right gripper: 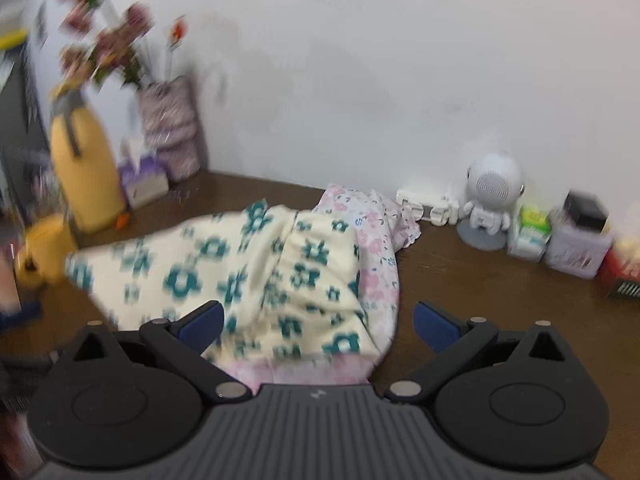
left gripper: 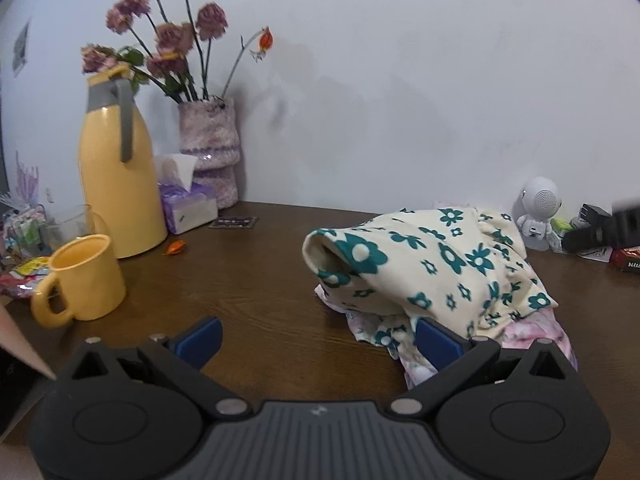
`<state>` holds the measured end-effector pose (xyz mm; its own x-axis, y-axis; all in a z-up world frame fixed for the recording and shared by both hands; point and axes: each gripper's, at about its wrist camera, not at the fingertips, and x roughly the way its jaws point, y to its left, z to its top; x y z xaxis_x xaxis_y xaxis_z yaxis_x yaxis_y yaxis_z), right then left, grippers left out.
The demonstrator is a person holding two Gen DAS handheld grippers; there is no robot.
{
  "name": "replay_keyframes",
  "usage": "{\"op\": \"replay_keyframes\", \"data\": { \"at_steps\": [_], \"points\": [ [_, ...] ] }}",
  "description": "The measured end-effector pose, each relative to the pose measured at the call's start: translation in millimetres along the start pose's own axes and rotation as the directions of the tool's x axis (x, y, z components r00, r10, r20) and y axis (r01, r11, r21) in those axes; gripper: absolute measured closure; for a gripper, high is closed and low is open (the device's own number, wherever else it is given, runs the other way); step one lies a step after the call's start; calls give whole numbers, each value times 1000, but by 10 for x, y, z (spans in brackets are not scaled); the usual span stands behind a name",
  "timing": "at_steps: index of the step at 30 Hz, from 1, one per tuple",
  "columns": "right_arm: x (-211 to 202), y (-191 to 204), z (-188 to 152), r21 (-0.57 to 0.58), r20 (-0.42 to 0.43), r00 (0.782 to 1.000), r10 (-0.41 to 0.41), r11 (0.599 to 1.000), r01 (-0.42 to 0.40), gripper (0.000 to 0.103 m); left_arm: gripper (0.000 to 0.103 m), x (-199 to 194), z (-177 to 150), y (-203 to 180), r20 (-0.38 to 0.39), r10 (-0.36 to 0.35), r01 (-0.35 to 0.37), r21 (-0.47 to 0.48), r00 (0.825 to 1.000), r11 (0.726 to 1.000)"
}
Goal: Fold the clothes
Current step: 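Grasp the cream flower-print shirt with the left gripper while the right gripper grasps it too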
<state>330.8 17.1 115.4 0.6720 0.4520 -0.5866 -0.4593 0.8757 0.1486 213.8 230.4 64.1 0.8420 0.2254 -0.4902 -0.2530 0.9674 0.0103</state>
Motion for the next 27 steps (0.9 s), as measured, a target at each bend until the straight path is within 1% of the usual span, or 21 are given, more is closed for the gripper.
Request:
{"op": "replay_keyframes", "data": {
  "at_steps": [1,3,6,8,10,11,12,14,15,16,17,18,19,20,21,22,23,24,25,27],
  "points": [
    [61,-40,50,24,1,1000,10,1000,-10,0,0,69,17,5,-6,-5,5,0,1000,1000],
    [221,-61,130,18,-5,1000,6,1000,-6,0,0,197,49,13,-11,-11,11,-2,1000,1000],
    [532,-82,241,13,-44,999,6,1000,-5,1,1,355,97,24,-6,19,-19,-2,1000,1000],
    [716,-108,309,24,-47,999,13,1000,-12,4,2,447,130,41,-2,25,-25,0,1000,1000],
    [881,-128,357,-2,-48,999,3,1000,-3,5,7,522,154,56,7,34,-34,14,999,999],
    [963,-138,380,-16,-48,999,-2,1000,2,5,7,551,163,59,14,35,-36,29,999,999],
    [1030,-162,383,-21,-61,998,10,1000,-11,8,7,578,170,63,23,34,-35,46,999,998],
    [1141,-233,366,1,-92,994,59,998,-59,19,7,636,186,53,30,20,-22,79,999,997],
    [1195,-268,357,13,-107,991,84,996,-83,30,9,661,194,43,34,11,-14,92,999,996],
    [1211,-272,341,22,-105,989,104,995,-102,45,13,683,203,31,41,2,-6,102,999,995],
    [1220,-271,325,31,-100,987,123,992,-121,53,16,712,220,13,48,-11,5,113,999,994],
    [1230,-270,309,39,-95,985,142,990,-139,71,25,740,241,-5,55,-21,14,120,998,993],
    [1239,-268,293,47,-90,983,161,986,-158,87,43,770,264,-29,60,-28,20,129,998,991],
    [1219,-251,290,43,-81,983,165,986,-162,92,55,808,287,-56,58,-38,30,138,998,990],
    [1194,-232,289,37,-72,984,166,986,-164,94,75,844,310,-71,44,-53,46,135,998,990],
    [1166,-219,299,35,-66,983,173,985,-171,95,82,861,331,-71,31,-60,56,116,998,992],
    [1105,-202,329,28,-54,983,175,984,-174,96,83,869,351,-65,20,-62,60,90,998,994],
    [1039,-184,362,21,-40,983,176,984,-176,96,87,843,389,-58,20,-60,59,75,998,995],
    [972,-167,395,13,-27,984,178,984,-178,97,90,796,439,-50,27,-56,54,67,998,996],
    [781,-113,501,-16,12,984,178,984,-178,97,92,703,538,-34,42,-47,45,52,998,998]
  ]
}}
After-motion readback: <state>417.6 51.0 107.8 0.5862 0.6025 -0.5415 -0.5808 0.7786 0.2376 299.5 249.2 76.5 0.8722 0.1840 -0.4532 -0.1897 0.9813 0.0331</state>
